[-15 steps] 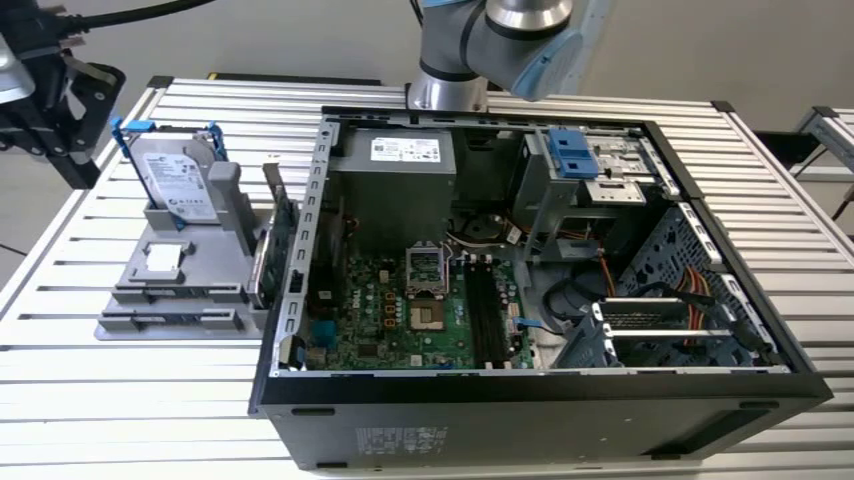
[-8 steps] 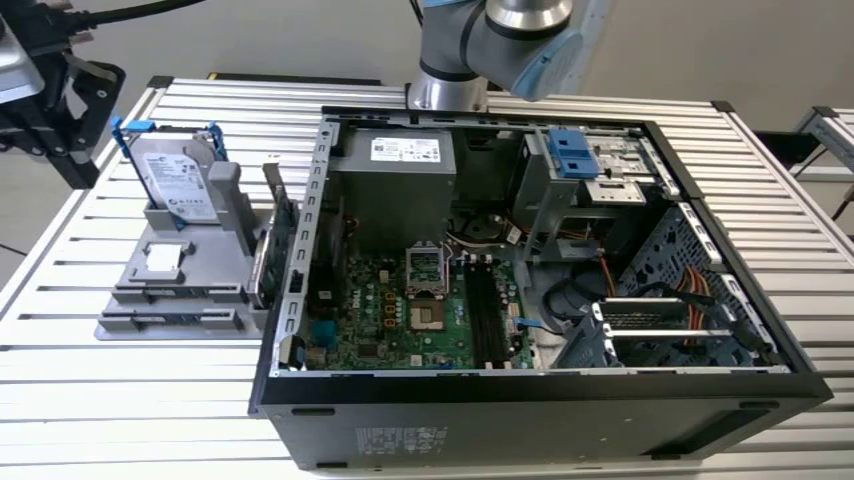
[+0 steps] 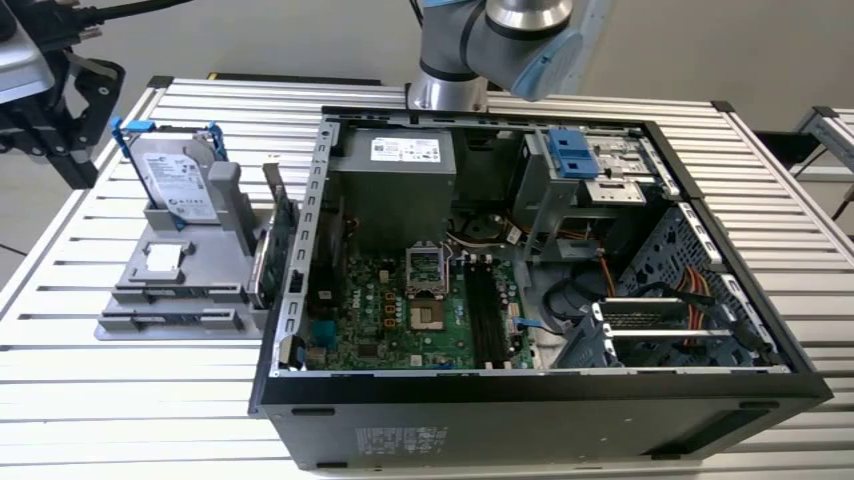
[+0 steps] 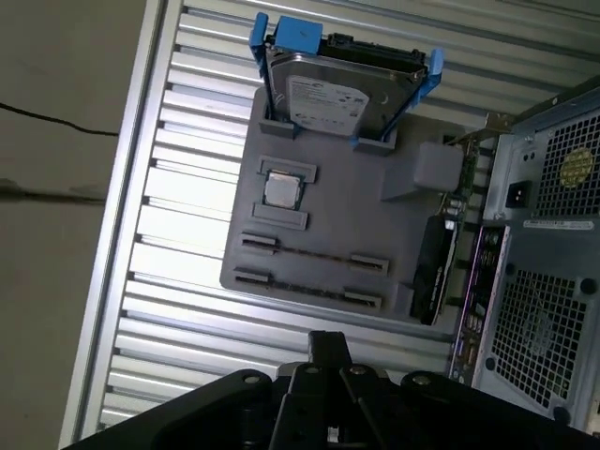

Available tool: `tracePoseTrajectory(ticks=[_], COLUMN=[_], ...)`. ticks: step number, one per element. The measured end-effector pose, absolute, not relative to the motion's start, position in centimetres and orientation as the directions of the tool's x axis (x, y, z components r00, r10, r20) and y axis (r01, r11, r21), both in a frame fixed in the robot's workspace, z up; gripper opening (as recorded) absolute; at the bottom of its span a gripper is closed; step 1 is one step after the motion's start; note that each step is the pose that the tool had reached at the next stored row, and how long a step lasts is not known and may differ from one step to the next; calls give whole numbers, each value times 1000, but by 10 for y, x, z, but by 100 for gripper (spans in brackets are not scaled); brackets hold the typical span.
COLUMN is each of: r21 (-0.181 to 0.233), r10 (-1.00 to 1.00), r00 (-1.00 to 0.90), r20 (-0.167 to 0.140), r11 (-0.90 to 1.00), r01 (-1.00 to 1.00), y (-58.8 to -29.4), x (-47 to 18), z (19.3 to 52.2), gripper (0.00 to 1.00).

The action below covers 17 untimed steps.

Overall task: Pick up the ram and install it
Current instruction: 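Pick up the ram and move it above insertion slot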

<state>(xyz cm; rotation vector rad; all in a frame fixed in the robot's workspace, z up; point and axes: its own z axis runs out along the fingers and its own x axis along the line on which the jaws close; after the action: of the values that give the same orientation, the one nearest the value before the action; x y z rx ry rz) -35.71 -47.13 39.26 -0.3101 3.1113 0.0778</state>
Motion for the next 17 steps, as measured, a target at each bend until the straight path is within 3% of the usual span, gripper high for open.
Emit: tracePoseTrajectory(ticks=[17], r21=[47], r10=[-315], r00=[-949], r20=[-18], r11=[948], r01=[-315], y=[-471], x=[-357], z=[393], gripper=[0])
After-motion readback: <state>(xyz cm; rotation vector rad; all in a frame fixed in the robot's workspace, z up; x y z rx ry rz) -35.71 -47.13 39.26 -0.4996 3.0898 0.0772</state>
